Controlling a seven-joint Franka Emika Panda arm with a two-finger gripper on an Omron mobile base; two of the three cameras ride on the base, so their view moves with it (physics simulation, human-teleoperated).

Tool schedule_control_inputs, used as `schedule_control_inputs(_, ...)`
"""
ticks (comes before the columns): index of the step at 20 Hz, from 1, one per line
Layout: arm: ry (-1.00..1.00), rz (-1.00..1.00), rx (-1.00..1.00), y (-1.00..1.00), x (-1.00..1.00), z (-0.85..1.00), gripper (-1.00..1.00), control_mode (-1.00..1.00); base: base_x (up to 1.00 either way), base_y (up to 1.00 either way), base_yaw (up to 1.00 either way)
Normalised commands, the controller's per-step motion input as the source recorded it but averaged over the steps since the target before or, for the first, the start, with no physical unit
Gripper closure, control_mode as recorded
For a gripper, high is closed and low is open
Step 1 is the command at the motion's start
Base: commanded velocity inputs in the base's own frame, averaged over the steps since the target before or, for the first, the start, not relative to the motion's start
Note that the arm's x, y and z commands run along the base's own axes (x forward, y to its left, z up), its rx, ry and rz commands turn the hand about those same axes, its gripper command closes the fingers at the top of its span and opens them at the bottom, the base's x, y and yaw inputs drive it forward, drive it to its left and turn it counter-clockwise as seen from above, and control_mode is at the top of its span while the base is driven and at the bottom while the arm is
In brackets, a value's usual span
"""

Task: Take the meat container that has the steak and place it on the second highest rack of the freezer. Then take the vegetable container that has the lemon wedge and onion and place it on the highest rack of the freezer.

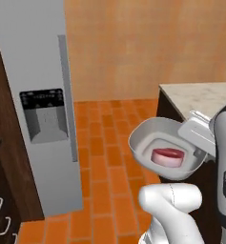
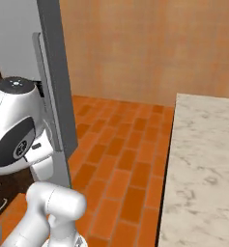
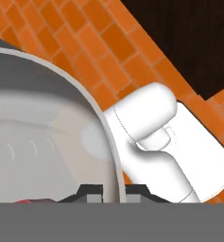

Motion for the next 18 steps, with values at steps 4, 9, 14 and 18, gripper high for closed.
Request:
schedule_control_inputs(4,0.00,0.00,0.00,0.00,0.00,0.00,1.00,1.00,1.00,-0.34,-0.18)
schedule_control_inputs(9,0.00,0.00,0.00,0.00,0.00,0.00,1.00,1.00,1.00,-0.25,-0.15)
schedule_control_inputs(14,0.00,0.00,0.00,0.00,0.00,0.00,1.00,1.00,1.00,-0.16,-0.09)
schedule_control_inputs(18,0.00,0.00,0.00,0.00,0.00,0.00,1.00,1.00,1.00,-0.21,-0.01)
